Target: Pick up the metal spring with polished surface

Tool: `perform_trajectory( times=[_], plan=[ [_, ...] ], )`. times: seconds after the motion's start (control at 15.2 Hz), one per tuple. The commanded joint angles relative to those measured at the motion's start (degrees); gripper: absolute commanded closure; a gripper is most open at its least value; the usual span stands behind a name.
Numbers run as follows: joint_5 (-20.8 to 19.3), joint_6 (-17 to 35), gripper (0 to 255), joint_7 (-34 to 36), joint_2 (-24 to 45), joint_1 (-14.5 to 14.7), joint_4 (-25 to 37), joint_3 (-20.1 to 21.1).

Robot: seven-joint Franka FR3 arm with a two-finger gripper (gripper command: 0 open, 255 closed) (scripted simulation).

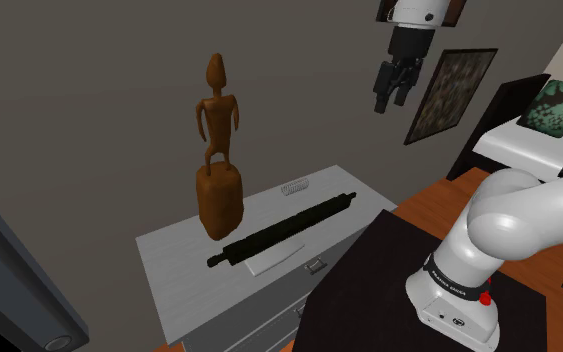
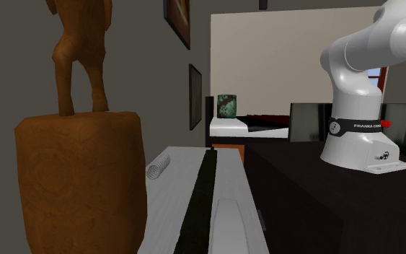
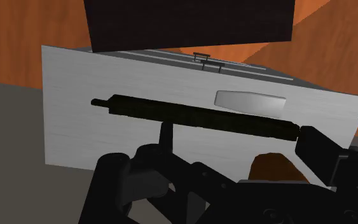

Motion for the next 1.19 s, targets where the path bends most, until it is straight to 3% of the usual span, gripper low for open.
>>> perform_trajectory(
  times=[0.0, 0.59, 1.12],
  plan=[
    [0.0, 0.0, 0, 0.0, 0.0, 0.0, 0.0, 0.0],
    [-6.67, 18.35, 0, -17.57, 3.46, 1.93, -12.4, -8.51],
    [-10.68, 36.84, 0, -32.94, 15.03, 3.99, -16.75, -16.77]
  ],
)
